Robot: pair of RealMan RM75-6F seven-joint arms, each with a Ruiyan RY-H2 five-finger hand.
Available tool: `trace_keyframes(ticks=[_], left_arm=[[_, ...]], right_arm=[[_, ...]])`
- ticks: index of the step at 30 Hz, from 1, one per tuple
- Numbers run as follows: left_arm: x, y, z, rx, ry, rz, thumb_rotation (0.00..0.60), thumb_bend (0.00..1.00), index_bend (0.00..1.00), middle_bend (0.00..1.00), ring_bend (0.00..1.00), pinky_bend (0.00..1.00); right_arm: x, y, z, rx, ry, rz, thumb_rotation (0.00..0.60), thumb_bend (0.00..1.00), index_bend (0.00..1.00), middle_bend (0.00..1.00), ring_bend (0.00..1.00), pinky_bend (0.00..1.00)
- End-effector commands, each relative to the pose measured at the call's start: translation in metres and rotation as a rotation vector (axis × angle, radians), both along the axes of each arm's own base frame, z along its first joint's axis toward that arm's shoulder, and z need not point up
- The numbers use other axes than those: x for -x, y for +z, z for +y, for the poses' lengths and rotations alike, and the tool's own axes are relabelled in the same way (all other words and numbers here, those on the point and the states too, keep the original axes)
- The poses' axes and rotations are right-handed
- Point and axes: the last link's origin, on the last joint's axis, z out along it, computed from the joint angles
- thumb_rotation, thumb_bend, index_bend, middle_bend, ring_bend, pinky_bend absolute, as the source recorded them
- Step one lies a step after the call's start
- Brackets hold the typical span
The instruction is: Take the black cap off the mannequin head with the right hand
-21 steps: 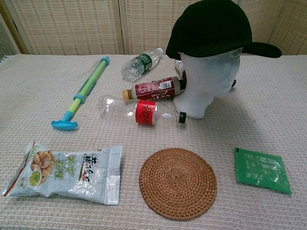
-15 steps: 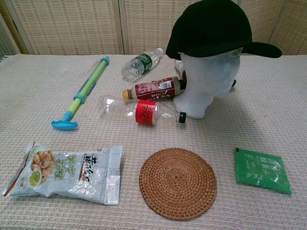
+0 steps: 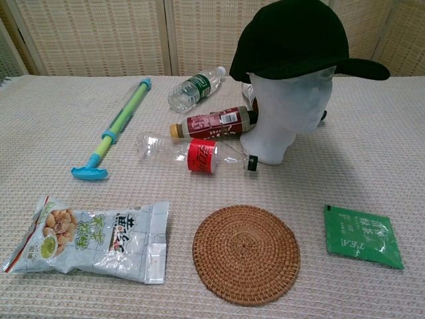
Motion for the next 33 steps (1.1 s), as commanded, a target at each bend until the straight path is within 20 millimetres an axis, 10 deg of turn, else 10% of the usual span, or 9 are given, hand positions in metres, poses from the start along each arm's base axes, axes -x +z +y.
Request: trace_keyframes(ticks=[1,16,33], left_arm=[[-0.001,0.001,0.0,0.0,-0.003,0.0,0.6,0.11,0.06,0.11,0.1,0.16],[0.002,0.006,-0.003,0.007,0.01,-0.013,0.6,0.11,0.06,0.11,0.09,0.16],[0.004,0.007,-0.003,0.024,0.019,-0.038,0.6,0.11,0.07,0.1,0.09,0.16]], right_arm=[[-0.024,-0.005,-0.019,-0.018,0.08,-0.029,0.6,0.06,0.31,0.39,0.26,0.37],[-0.097,-0.057,-0.078,-0.089,0.232,-0.111,0.6,0.17,0.43,0.44,0.26,0.37],[-0.095,-0.08,-0.091,-0.011,0.256,-0.175,0.6,0.56,0.7,0.61,0.41,0.44]])
